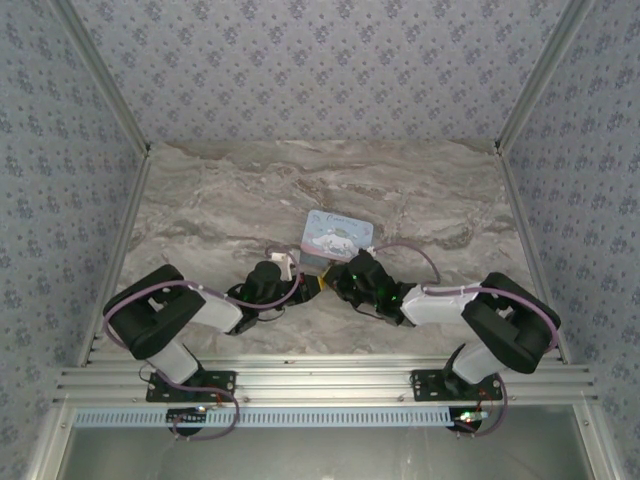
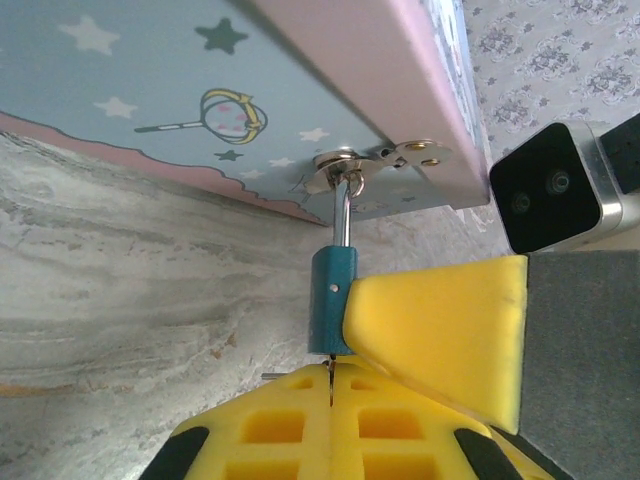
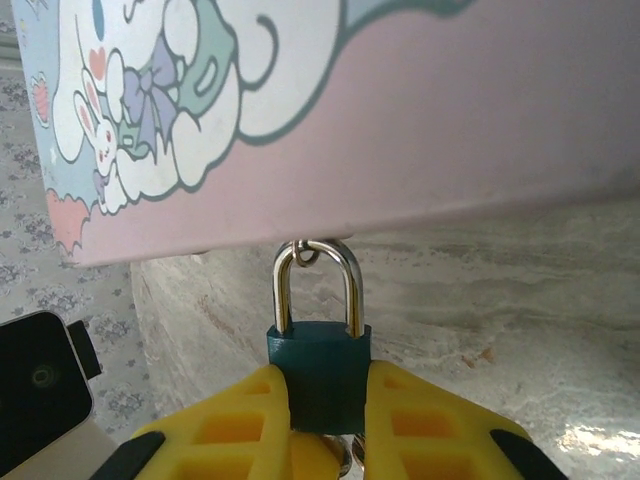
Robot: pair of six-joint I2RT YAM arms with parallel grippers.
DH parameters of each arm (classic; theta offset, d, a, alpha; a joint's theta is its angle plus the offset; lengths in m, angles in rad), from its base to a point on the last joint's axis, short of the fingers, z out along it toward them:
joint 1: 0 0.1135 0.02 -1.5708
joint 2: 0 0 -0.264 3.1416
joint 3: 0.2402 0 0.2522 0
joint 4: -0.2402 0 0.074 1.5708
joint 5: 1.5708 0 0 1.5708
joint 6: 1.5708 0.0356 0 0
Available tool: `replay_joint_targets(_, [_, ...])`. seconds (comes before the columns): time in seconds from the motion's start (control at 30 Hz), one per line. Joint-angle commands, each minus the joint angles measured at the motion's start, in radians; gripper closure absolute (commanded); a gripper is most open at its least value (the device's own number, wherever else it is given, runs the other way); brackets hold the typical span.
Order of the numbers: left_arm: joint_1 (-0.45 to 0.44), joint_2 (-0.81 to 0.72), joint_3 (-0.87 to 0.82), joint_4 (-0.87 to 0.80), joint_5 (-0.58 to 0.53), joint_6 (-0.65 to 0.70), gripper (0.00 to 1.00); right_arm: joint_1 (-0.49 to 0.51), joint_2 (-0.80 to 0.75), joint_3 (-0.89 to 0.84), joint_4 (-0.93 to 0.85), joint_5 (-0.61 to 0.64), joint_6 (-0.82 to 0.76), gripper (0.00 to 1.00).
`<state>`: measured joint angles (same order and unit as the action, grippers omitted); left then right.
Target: Unlock a padlock with a key
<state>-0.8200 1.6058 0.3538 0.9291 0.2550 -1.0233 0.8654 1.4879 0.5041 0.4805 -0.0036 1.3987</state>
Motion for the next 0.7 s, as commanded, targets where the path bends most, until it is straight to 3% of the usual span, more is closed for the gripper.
replay_joint_targets(0.0, [-0.007, 0.023, 0.01, 0.062, 0.051, -0.011, 1.0, 0.004, -0.004, -0.024, -0.061, -0.026, 0.047, 0.94])
replay_joint_targets(0.13, [-0.007, 0.043, 0.011, 0.073, 0.053, -0.014, 1.0, 0.004, -0.011, -0.012, -0.09, -0.027, 0.033, 1.0])
replay_joint_targets(0.33, [-0.005, 0.073, 0.011, 0.104, 0.06, -0.021, 1.0, 0.006, -0.018, 0.015, -0.169, -0.026, 0.004, 1.0])
replay_joint_targets(0.57, [0.012, 0.091, 0.009, 0.129, 0.076, -0.032, 1.0, 0.02, -0.098, -0.043, -0.165, 0.055, 0.039, 0.7])
replay_joint_targets(0.67, [0.021, 0.091, 0.008, 0.129, 0.088, -0.03, 1.0, 0.03, -0.165, -0.071, -0.179, 0.118, 0.039, 0.66])
